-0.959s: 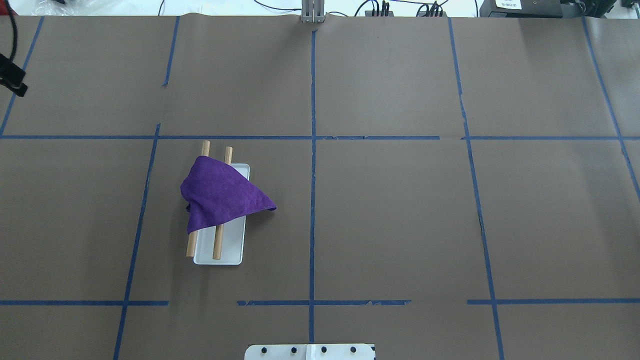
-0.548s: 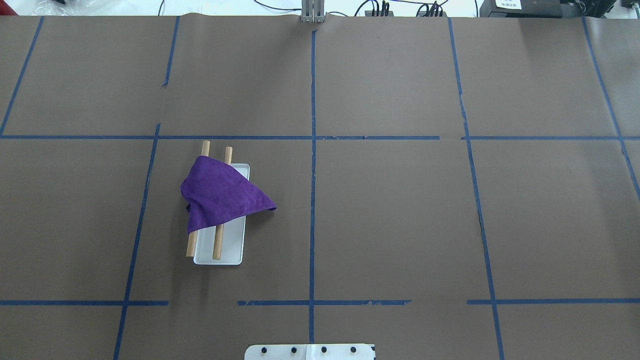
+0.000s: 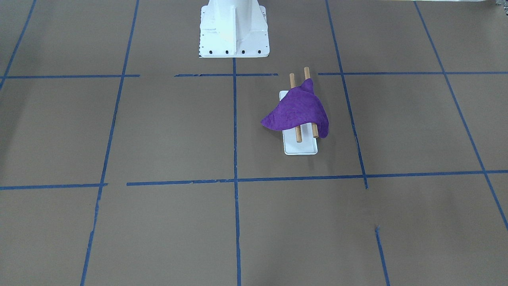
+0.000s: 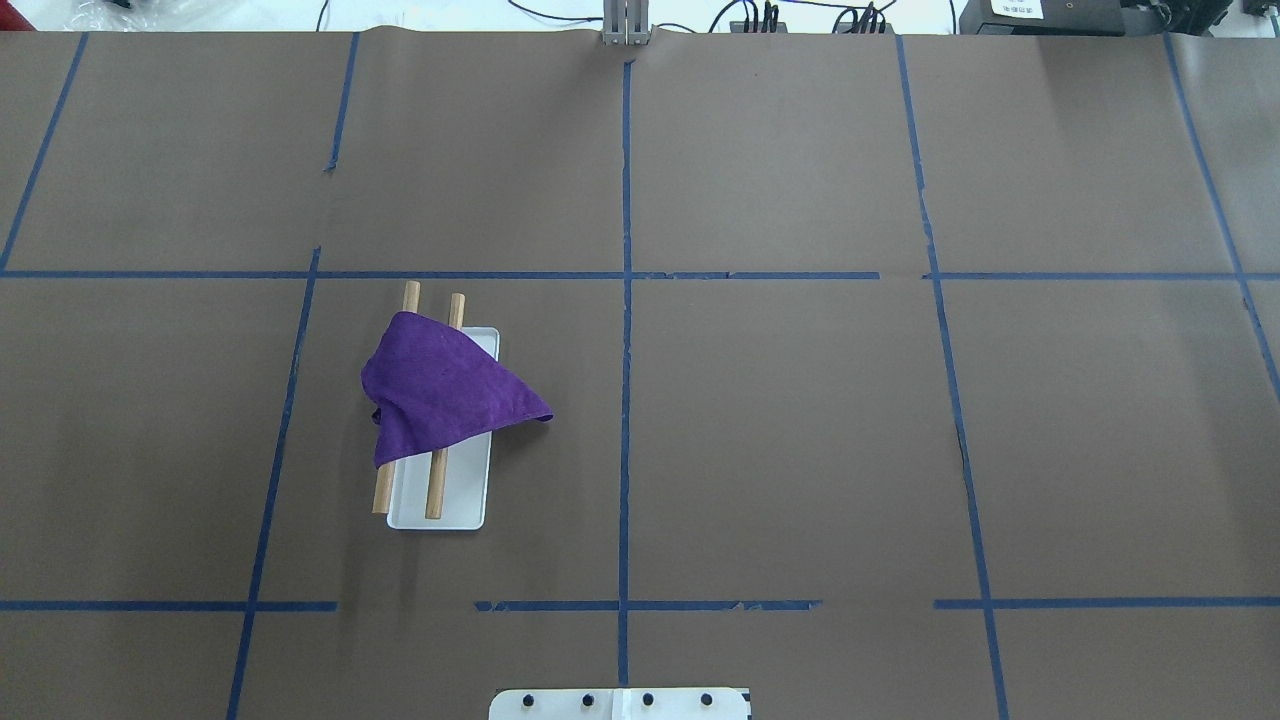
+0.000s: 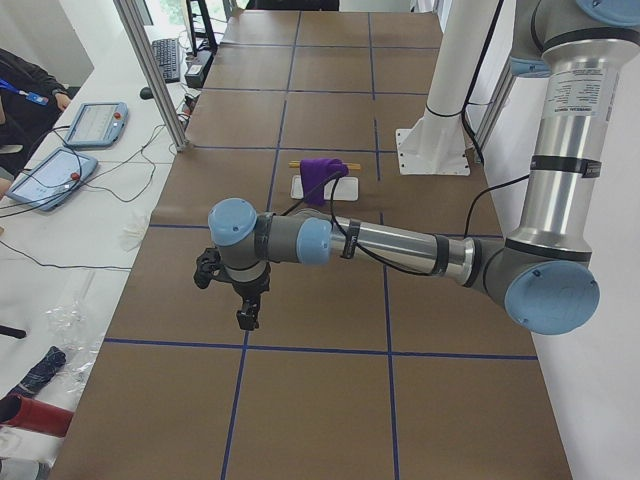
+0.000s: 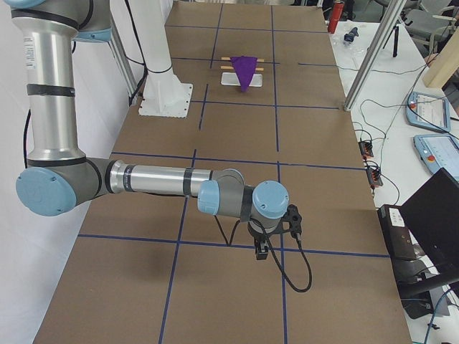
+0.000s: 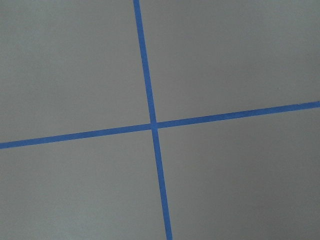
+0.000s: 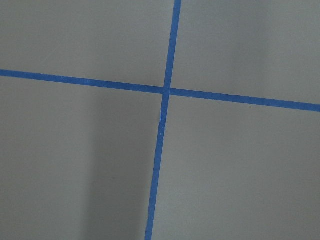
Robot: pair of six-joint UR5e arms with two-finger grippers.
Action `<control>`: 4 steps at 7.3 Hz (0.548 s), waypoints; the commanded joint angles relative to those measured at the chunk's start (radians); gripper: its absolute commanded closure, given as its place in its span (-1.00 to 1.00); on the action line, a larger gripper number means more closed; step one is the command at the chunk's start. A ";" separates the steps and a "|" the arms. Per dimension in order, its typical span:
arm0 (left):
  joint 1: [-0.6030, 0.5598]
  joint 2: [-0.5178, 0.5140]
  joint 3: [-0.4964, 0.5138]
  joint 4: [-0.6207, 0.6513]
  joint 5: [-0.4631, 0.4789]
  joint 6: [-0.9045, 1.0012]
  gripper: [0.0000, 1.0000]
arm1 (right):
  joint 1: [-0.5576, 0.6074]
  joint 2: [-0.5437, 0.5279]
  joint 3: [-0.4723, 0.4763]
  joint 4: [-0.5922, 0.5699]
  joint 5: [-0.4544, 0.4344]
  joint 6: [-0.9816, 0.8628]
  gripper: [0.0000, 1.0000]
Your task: Hang towel on rack
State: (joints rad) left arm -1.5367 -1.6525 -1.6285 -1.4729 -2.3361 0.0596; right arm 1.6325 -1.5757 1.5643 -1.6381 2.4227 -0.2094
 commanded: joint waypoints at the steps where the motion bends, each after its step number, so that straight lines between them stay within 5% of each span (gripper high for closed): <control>1: -0.002 0.023 0.007 -0.007 0.000 0.003 -1.00 | 0.000 -0.003 0.002 0.000 -0.001 0.002 -1.00; 4: -0.003 0.023 0.012 -0.007 0.001 -0.003 -1.00 | 0.000 -0.003 0.002 0.001 -0.004 0.002 -1.00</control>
State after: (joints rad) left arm -1.5395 -1.6297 -1.6179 -1.4802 -2.3350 0.0589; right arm 1.6322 -1.5775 1.5662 -1.6369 2.4206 -0.2072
